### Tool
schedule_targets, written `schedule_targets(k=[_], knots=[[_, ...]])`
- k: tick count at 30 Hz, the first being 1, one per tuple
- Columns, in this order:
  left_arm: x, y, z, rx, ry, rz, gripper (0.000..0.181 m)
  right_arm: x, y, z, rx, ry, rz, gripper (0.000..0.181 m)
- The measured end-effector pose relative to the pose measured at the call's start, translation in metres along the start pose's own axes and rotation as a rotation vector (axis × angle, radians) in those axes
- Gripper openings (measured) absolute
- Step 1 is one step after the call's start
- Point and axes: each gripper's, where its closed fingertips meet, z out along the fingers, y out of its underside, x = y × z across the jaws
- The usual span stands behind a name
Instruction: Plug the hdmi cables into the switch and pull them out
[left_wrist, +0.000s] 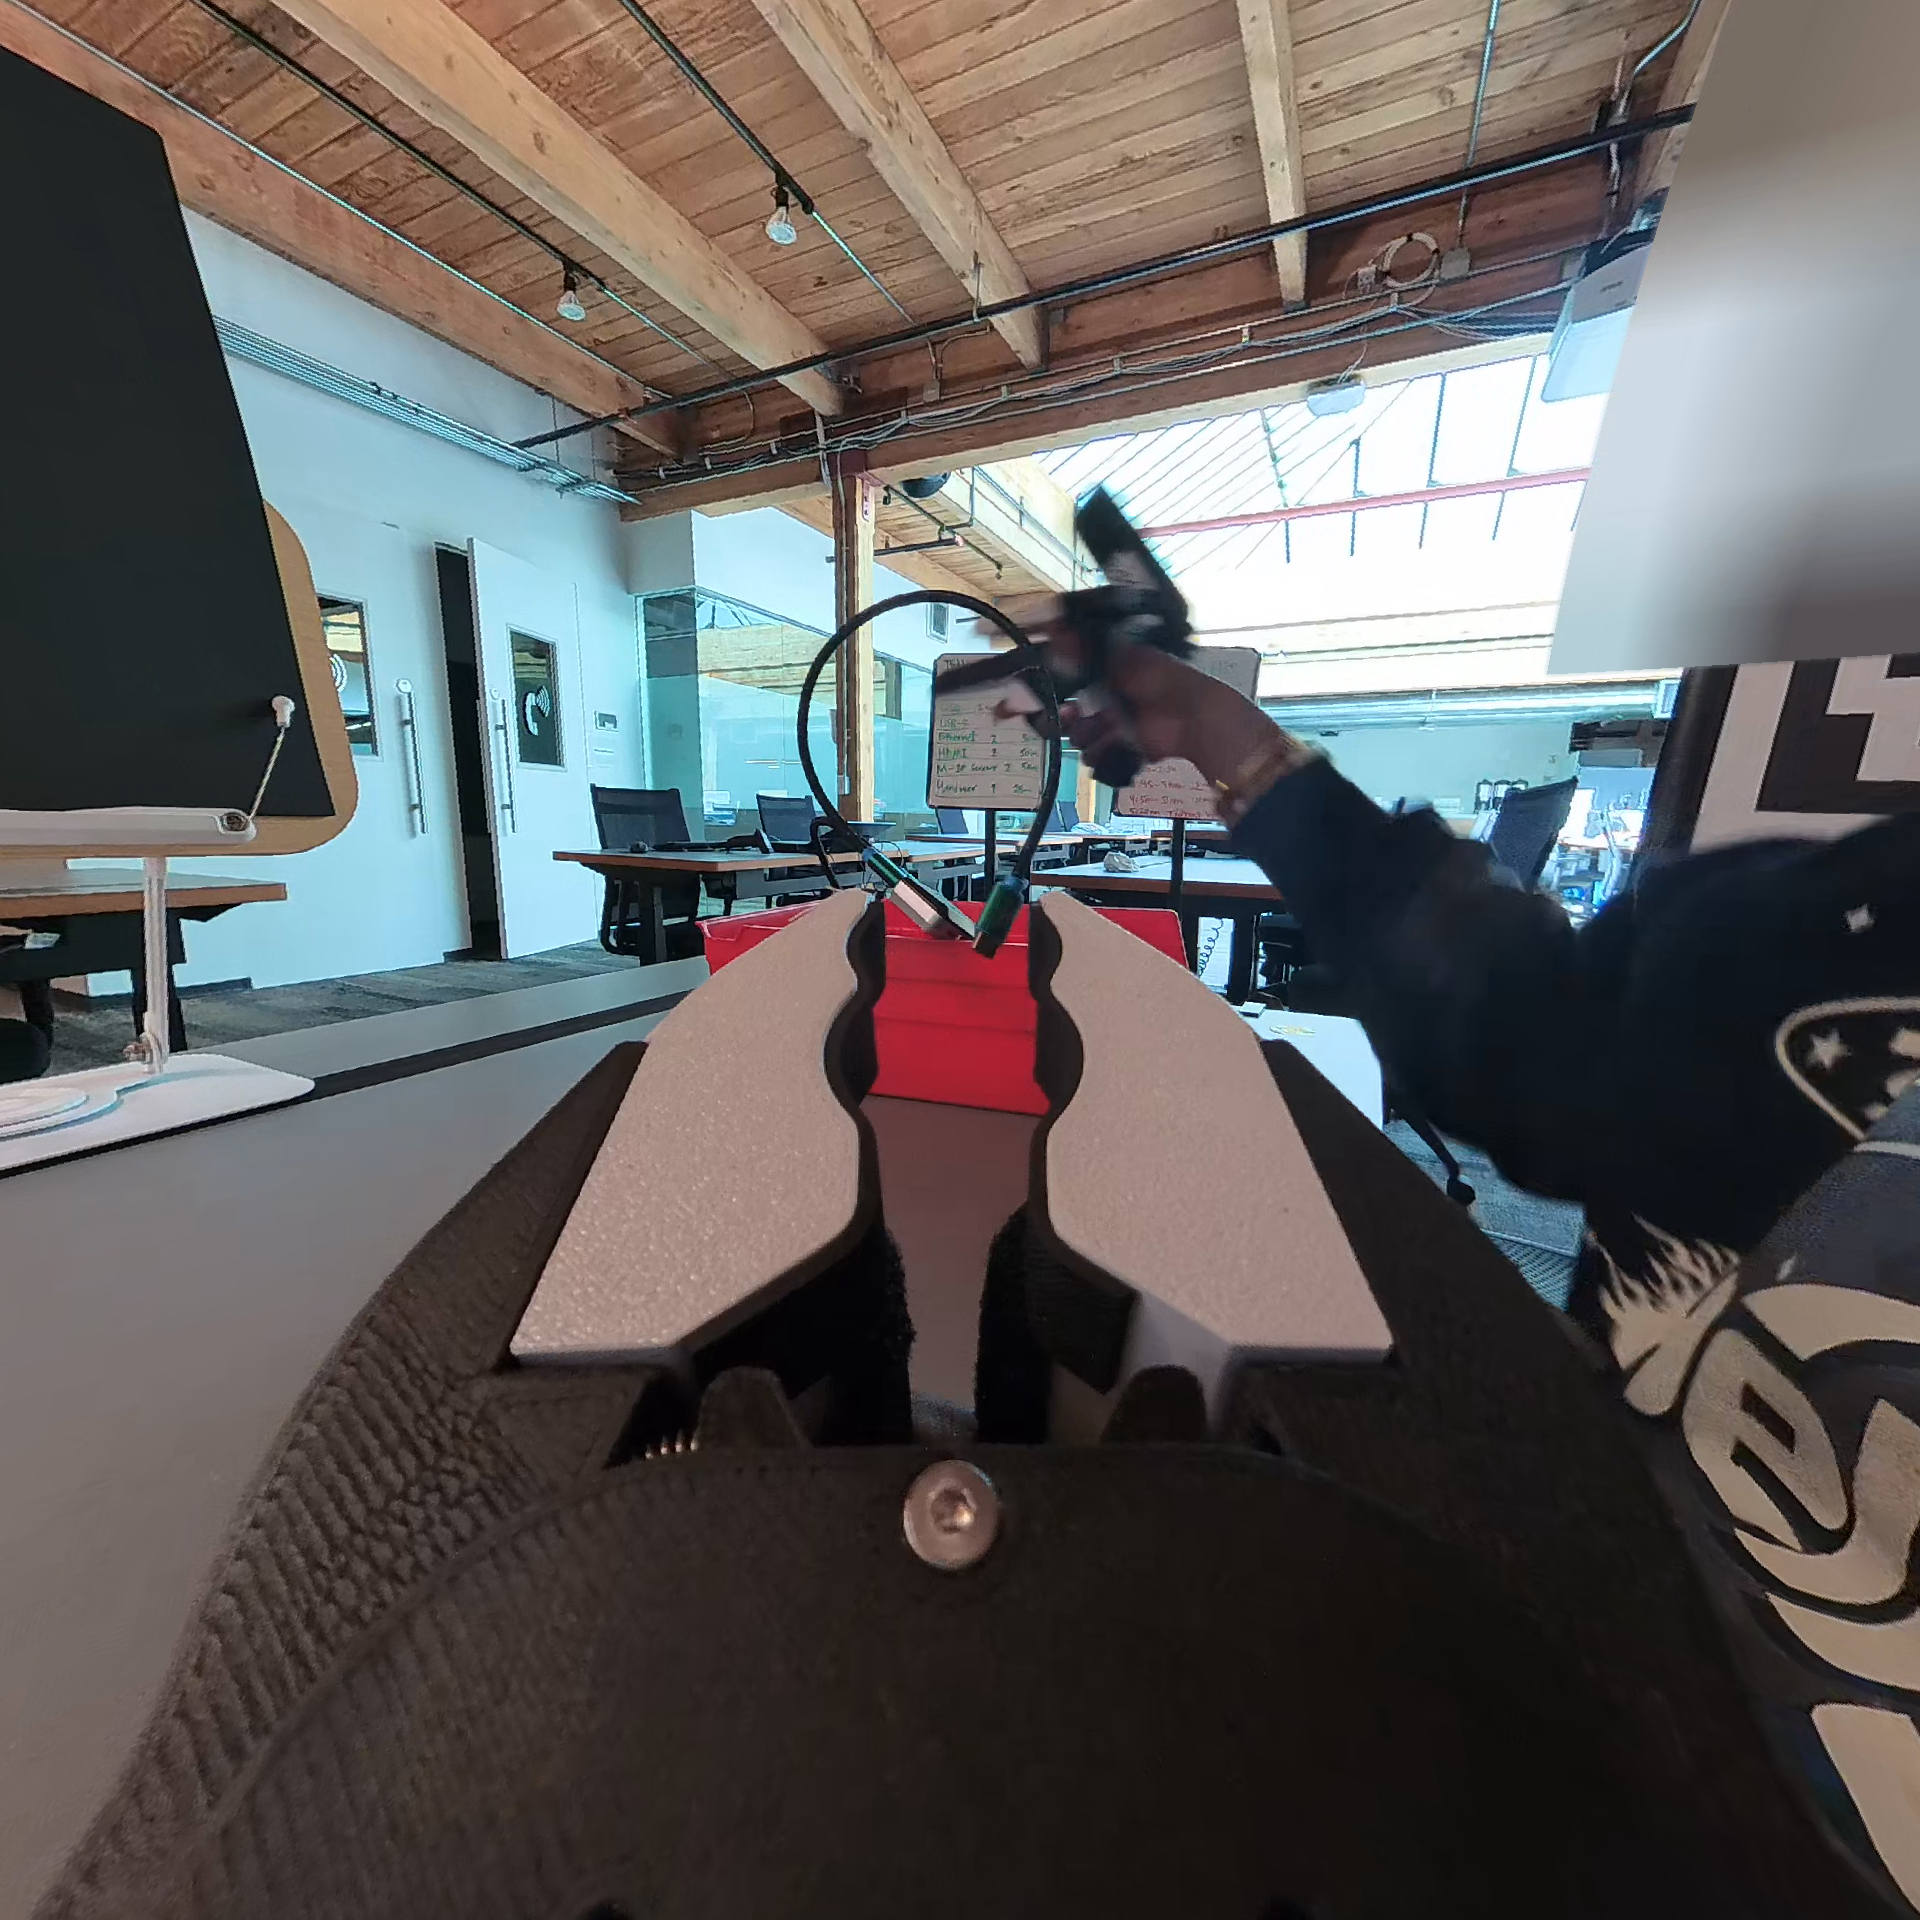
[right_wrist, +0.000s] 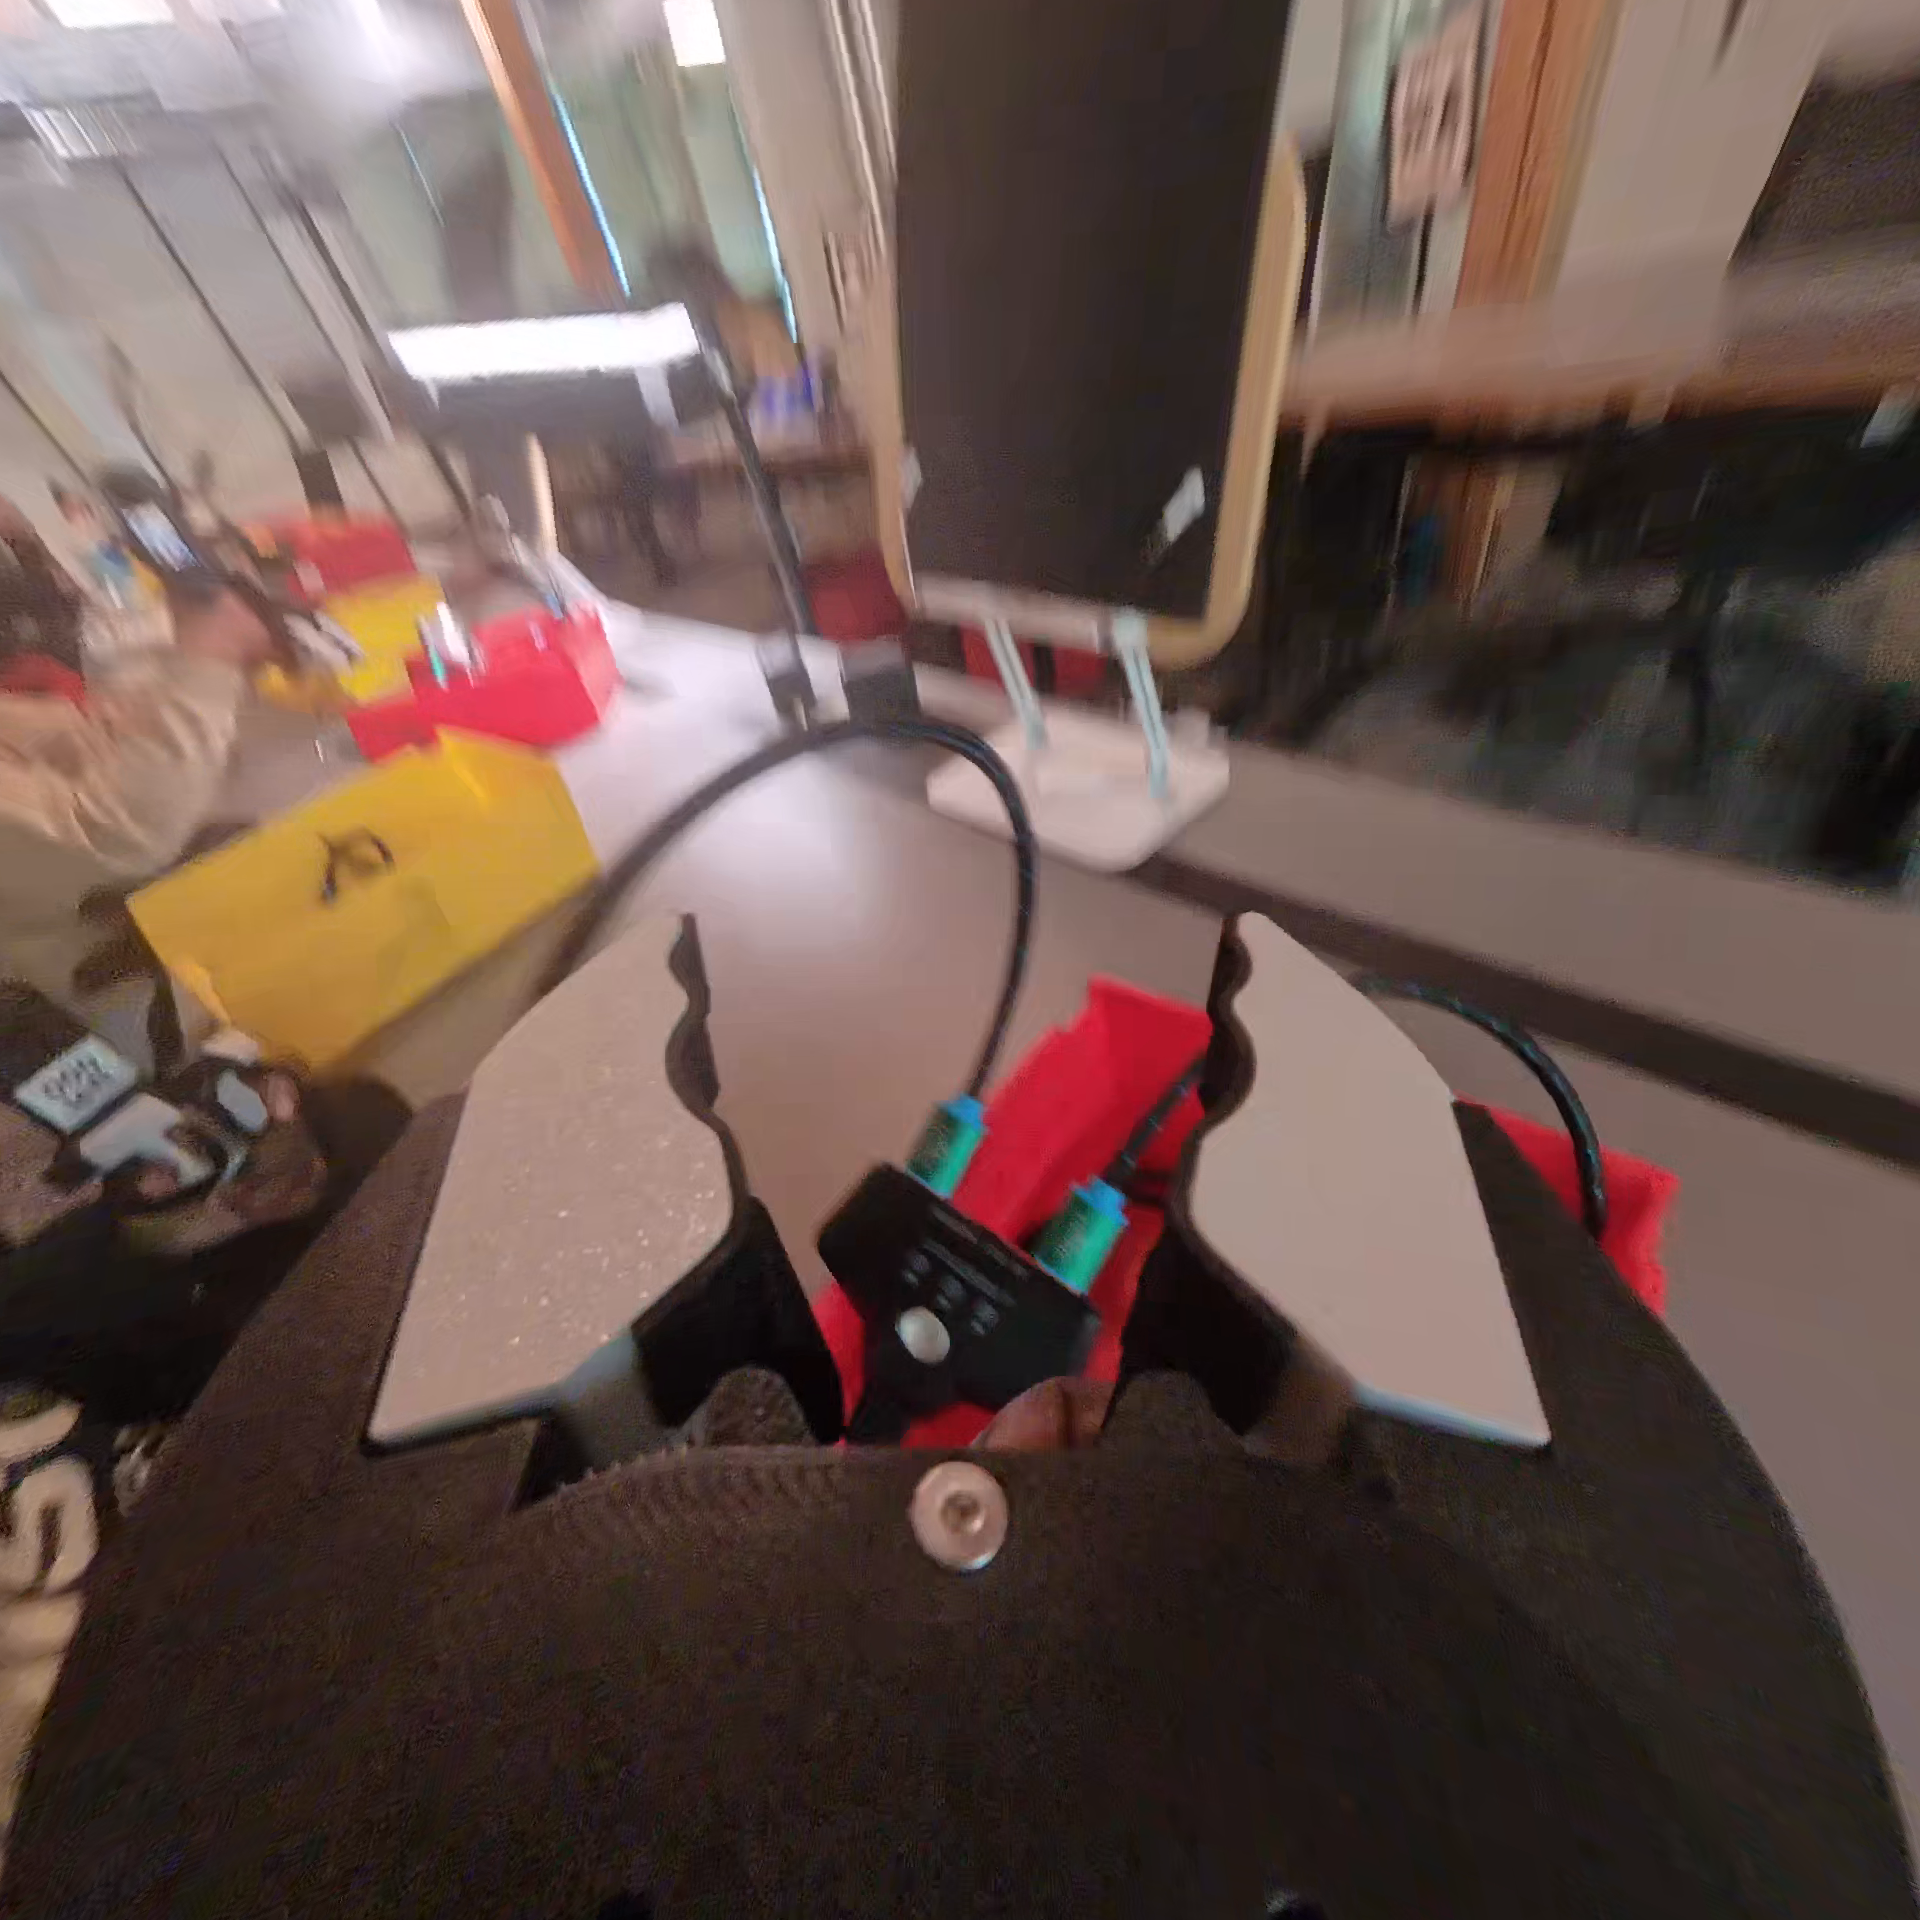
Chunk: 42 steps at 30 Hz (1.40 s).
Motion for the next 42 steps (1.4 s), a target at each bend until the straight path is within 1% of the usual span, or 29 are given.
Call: schedule_targets(k=[2, 3, 4, 6, 7, 9, 10, 12, 14, 15, 16, 18, 19, 20, 21, 22, 23, 24, 25, 27, 29, 31, 33, 35, 37, 38, 39, 40, 42], knots=[[0.000, 0.000, 0.000, 0.002, -0.002, 0.004, 0.025, -0.028, -0.001, -0.016, 0.171, 0.025, -0.047, 0.108], [0.000, 0.000, 0.000, 0.002, -0.003, 0.006, 0.025, -0.038, 0.005, -0.021, 0.210, 0.045, -0.066, 0.117], [0.000, 0.000, 0.000, 0.003, -0.004, 0.006, 0.025, -0.051, 0.015, -0.023, 0.214, 0.057, -0.093, 0.128], [0.000, -0.001, -0.001, 0.006, -0.004, 0.006, 0.025, -0.061, 0.042, -0.019, 0.148, 0.121, -0.151, 0.142], [0.000, -0.001, -0.001, 0.007, -0.004, 0.005, 0.025, -0.058, 0.052, -0.012, 0.095, 0.172, -0.192, 0.141], [0.000, -0.001, -0.001, 0.007, -0.001, 0.007, 0.025, -0.034, 0.078, 0.002, -0.104, 0.330, -0.228, 0.141], [0.001, -0.001, 0.000, 0.006, 0.000, 0.010, 0.025, -0.024, 0.090, 0.010, -0.163, 0.372, -0.229, 0.142], [0.001, 0.000, 0.000, 0.002, 0.002, 0.015, 0.025, -0.013, 0.107, 0.033, -0.197, 0.360, -0.182, 0.133], [0.002, -0.001, 0.000, 0.003, 0.003, 0.026, 0.025, 0.014, 0.119, 0.044, -0.217, 0.433, -0.116, 0.124], [0.003, 0.000, 0.000, 0.004, 0.004, 0.031, 0.025, 0.031, 0.127, 0.044, -0.243, 0.495, -0.111, 0.124], [0.003, 0.000, 0.000, 0.003, 0.005, 0.034, 0.025, 0.048, 0.134, 0.040, -0.274, 0.567, -0.103, 0.118], [0.004, -0.001, 0.000, 0.005, 0.005, 0.039, 0.025, 0.064, 0.142, 0.025, -0.303, 0.628, -0.068, 0.083], [0.004, -0.001, 0.000, 0.006, 0.005, 0.041, 0.025, 0.077, 0.151, 0.009, -0.383, 0.719, -0.097, 0.070], [0.004, -0.001, 0.000, 0.006, 0.005, 0.042, 0.025, 0.094, 0.163, -0.011, -0.498, 0.843, -0.145, 0.067], [0.004, -0.001, 0.000, 0.006, 0.005, 0.044, 0.025, 0.106, 0.185, -0.027, -0.653, 0.920, -0.159, 0.083], [0.004, -0.001, 0.000, 0.007, 0.004, 0.047, 0.025, 0.110, 0.211, -0.032, -0.797, 0.901, -0.131, 0.095], [0.005, -0.001, 0.000, 0.006, 0.004, 0.052, 0.025, 0.107, 0.229, -0.026, -0.853, 0.824, -0.112, 0.106], [0.005, -0.001, 0.000, 0.006, 0.003, 0.058, 0.025, 0.104, 0.229, -0.021, -0.836, 0.792, -0.132, 0.107], [0.006, -0.001, 0.000, 0.005, 0.002, 0.065, 0.025, 0.101, 0.220, -0.022, -0.805, 0.801, -0.129, 0.102], [0.007, -0.002, 0.000, 0.002, 0.000, 0.083, 0.025, 0.095, 0.185, -0.028, -0.663, 0.838, -0.132, 0.099], [0.007, -0.002, 0.000, -0.011, -0.005, 0.098, 0.025, 0.083, 0.151, -0.041, -0.512, 0.845, -0.122, 0.106], [0.007, -0.006, -0.002, -0.025, -0.012, 0.109, 0.027, 0.068, 0.110, -0.060, -0.317, 0.854, -0.151, 0.123], [0.007, -0.020, -0.005, -0.012, -0.029, 0.123, 0.032, 0.042, 0.062, -0.079, -0.026, 0.808, -0.201, 0.141], [0.003, -0.048, -0.014, 0.047, -0.076, 0.165, 0.041, 0.000, 0.010, -0.104, 0.346, 0.692, -0.240, 0.146], [-0.004, -0.086, -0.031, 0.118, -0.138, 0.246, 0.051, -0.060, -0.040, -0.144, 0.789, 0.497, -0.278, 0.146], [-0.010, -0.106, -0.042, 0.140, -0.181, 0.290, 0.056, -0.094, -0.056, -0.168, 1.002, 0.372, -0.320, 0.146], [-0.016, -0.127, -0.055, 0.159, -0.230, 0.334, 0.063, -0.119, -0.064, -0.191, 1.148, 0.303, -0.343, 0.146], [-0.022, -0.148, -0.070, 0.174, -0.278, 0.384, 0.072, -0.140, -0.068, -0.208, 1.238, 0.248, -0.373, 0.146], [-0.033, -0.186, -0.103, 0.176, -0.376, 0.493, 0.087, -0.175, -0.070, -0.227, 1.333, 0.216, -0.479, 0.146]])
